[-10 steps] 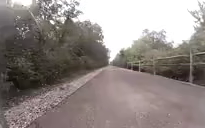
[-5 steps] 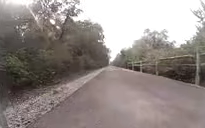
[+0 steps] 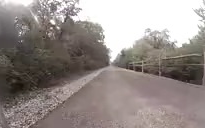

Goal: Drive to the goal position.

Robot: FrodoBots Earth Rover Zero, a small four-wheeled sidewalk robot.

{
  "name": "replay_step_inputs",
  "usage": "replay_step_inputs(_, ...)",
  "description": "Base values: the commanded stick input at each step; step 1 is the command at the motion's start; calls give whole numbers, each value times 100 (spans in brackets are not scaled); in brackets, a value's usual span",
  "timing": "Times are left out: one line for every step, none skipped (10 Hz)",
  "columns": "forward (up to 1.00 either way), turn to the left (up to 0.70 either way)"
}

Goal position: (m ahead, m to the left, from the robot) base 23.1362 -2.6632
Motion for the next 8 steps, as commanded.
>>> replay_step_inputs(70, 0)
replay_step_inputs(70, 0)
replay_step_inputs(70, 0)
replay_step_inputs(70, 0)
replay_step_inputs(70, 0)
replay_step_inputs(70, 0)
replay_step_inputs(70, 0)
replay_step_inputs(70, -2)
